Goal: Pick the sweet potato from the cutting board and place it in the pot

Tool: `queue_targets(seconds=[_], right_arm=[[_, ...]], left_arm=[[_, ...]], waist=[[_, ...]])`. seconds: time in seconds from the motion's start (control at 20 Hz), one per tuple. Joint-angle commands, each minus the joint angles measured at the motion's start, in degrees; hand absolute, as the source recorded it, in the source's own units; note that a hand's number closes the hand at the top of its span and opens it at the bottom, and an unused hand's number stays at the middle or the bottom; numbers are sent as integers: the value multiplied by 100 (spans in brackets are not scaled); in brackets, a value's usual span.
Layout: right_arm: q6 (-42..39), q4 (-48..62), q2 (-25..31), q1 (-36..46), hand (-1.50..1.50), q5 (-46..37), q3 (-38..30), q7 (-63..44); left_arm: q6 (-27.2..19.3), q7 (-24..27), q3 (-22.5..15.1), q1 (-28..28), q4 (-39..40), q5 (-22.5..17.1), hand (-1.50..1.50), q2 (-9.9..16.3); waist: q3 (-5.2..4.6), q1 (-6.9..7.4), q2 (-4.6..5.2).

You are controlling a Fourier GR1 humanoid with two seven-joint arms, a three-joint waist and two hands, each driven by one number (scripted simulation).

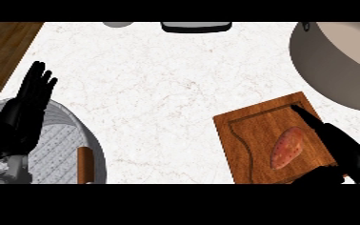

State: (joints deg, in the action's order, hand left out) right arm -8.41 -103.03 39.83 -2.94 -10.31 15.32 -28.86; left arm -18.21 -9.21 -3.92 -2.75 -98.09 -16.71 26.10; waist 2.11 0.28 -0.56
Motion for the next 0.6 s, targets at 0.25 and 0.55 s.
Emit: queue_targets(seconds=[0.25,0.55], right_arm=[[-12,599,-288,188,-150,-376,88,153],[105,1106,-654,258,-150,-679,294,447]], left_arm=[[-77,-119,34,-566,229,-24,0,-141],[170,118,103,-539,471,-161,0,-85]], waist=[[-209,-66,67],[-210,-52,73]])
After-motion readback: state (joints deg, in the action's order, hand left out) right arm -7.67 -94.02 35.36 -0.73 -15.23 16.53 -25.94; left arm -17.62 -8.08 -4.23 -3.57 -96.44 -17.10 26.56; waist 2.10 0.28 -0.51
